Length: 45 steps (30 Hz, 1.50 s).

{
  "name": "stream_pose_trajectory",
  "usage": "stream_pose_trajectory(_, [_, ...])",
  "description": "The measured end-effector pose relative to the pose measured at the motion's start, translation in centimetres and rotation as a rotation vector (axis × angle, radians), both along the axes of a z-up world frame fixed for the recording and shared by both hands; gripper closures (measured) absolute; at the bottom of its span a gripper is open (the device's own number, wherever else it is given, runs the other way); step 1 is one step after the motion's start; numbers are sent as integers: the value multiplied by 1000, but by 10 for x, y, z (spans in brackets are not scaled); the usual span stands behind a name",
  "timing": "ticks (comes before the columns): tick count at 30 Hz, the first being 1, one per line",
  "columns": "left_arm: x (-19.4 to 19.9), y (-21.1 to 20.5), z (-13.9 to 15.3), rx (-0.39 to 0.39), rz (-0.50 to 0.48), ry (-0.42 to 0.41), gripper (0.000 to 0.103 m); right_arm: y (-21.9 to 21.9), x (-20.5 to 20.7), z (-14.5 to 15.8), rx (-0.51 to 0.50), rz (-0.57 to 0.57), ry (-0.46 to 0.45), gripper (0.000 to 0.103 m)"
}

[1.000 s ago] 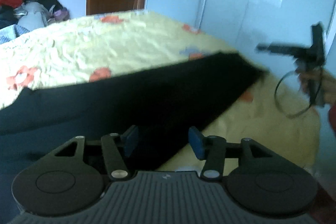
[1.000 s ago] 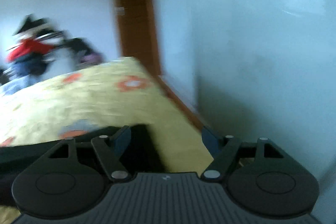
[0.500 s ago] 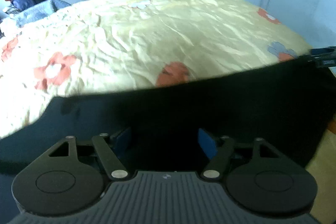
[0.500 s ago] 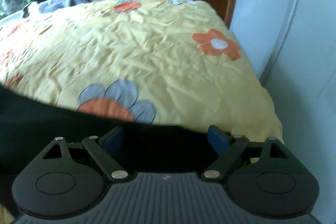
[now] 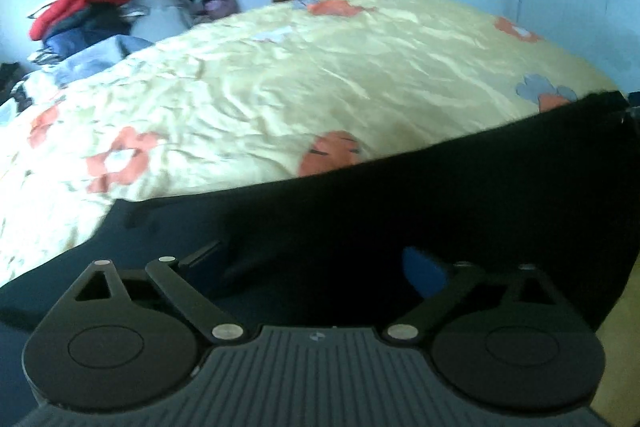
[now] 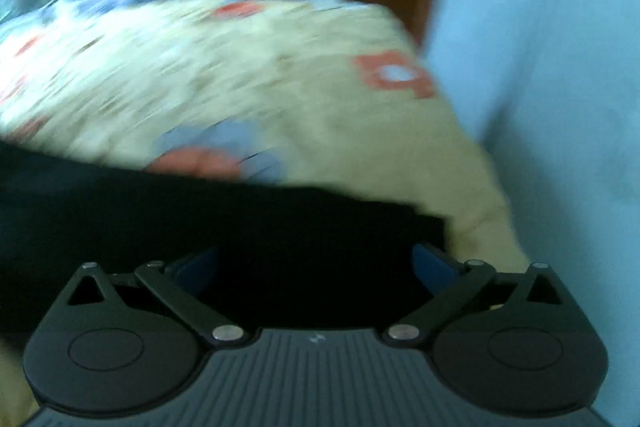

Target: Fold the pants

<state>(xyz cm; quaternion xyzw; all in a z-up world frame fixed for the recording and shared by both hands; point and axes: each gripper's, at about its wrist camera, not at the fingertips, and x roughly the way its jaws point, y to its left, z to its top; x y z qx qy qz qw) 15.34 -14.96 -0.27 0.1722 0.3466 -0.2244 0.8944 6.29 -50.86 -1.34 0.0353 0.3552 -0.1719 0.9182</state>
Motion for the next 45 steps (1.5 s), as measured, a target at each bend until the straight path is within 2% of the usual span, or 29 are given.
stream_pose_trajectory(2, [-15,10,1,47,-23,-40,8,-6,-19,14,-4,-95,-92,0])
stream_pose_trajectory(3, [-24,13,-1,83,-41,-42,8,-10,-34,20,26,-132,-141,0])
stream_pose_trajectory(6, [-56,21,-4,103,-111,-88,8,-25,-84,29,209,-195,-257,0])
stream_pose_trajectory(10, [-97,18,-2,134,-223,-154,7,-35,-139,15,494,-246,-329,0])
stream_pose_trajectory(15, [-132,11,-3,195,-288,-314,7,-28,-165,-17,764,-282,-383,0])
stream_pose_trajectory(18, [-134,7,-5,213,-257,-353,7,-26,-164,-22,789,-285,-428,0])
stream_pose_trajectory(20, [-127,9,-2,179,-233,-327,7,-27,-156,-21,810,-283,-438,0])
stream_pose_trajectory(22, [-120,13,1,107,-239,-251,5,-29,-147,-24,798,-283,-458,0])
stream_pose_trajectory(24, [-116,16,2,72,-235,-194,6,-30,-135,-24,774,-298,-466,0])
stream_pose_trajectory(28, [-115,18,3,58,-197,-202,6,-32,-113,-29,745,-300,-510,0])
stream_pose_trajectory(29, [-114,20,4,57,-186,-211,6,-32,-108,-29,737,-298,-513,8])
stream_pose_trajectory(30, [-114,22,5,55,-174,-219,6,-33,-103,-31,743,-298,-507,41])
stream_pose_trajectory(31, [-114,25,7,49,-156,-230,6,-34,-99,-35,759,-306,-489,65])
stream_pose_trajectory(32, [-112,28,9,42,-138,-237,6,-35,-96,-39,766,-324,-478,94])
stream_pose_trajectory(35, [-104,45,15,10,-56,-244,5,-33,-99,-41,758,-330,-506,97])
stream_pose_trajectory(38, [-92,63,18,-15,50,-219,5,-25,-101,-27,732,-294,-551,97])
stream_pose_trajectory(42, [-78,89,19,-50,183,-189,5,16,-79,16,584,-116,-550,97])
stream_pose_trajectory(45, [-77,104,18,-49,230,-178,5,58,-48,40,535,53,-523,97])
